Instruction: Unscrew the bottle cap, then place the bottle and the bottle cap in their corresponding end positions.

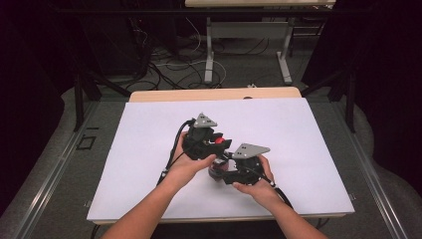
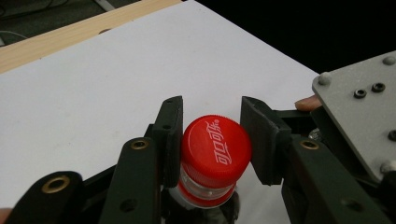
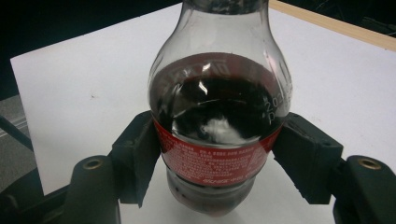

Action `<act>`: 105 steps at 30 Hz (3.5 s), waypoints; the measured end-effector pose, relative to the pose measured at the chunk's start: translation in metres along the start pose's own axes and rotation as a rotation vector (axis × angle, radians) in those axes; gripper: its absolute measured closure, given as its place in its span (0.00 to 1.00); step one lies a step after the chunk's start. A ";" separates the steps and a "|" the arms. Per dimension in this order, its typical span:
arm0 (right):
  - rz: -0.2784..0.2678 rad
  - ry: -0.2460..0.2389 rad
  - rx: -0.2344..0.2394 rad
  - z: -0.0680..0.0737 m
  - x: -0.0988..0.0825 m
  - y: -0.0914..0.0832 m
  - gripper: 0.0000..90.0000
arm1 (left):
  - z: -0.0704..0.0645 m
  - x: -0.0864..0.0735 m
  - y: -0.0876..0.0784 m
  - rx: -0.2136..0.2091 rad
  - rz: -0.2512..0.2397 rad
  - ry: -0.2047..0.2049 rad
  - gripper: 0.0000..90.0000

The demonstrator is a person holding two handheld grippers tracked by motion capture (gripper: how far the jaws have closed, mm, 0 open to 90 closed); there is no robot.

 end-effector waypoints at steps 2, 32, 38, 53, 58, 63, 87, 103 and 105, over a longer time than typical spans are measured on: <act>-0.003 0.001 0.000 0.000 0.000 0.000 0.37 | 0.001 0.001 0.000 0.001 0.001 0.001 0.68; -0.020 0.017 -0.114 -0.041 0.015 0.008 0.37 | 0.085 -0.026 -0.025 0.129 0.003 -0.172 0.68; -0.030 0.044 -0.129 -0.052 0.028 0.012 0.37 | 0.099 -0.040 -0.027 0.144 -0.005 -0.219 0.68; -0.020 0.080 -0.203 -0.091 0.053 0.051 0.37 | 0.114 -0.061 -0.032 0.154 -0.010 -0.266 0.68; -0.021 0.114 -0.225 -0.103 0.051 0.059 0.37 | 0.116 -0.063 -0.032 0.157 -0.012 -0.276 0.68; -0.025 0.123 -0.246 -0.110 0.048 0.064 0.37 | 0.116 -0.064 -0.033 0.165 -0.020 -0.278 0.68; -0.026 0.117 -0.282 -0.103 0.021 0.084 0.33 | 0.117 -0.070 -0.028 0.164 0.001 -0.289 0.68; 0.019 0.165 -0.227 -0.104 0.011 0.089 0.17 | 0.113 -0.078 -0.016 0.150 0.044 -0.278 0.68; 0.037 0.160 -0.243 -0.106 0.007 0.089 0.16 | 0.112 -0.080 -0.012 0.154 0.049 -0.274 0.68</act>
Point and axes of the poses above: each handheld gripper's, and its own axes: y roughly forward along the jaws, x roughly out of its top, z roughly to its left, the point moved 8 cm from there along y, roughly forward along the jaws, and after that the axes turned 2 degrees about x, right-handed, at the moved point
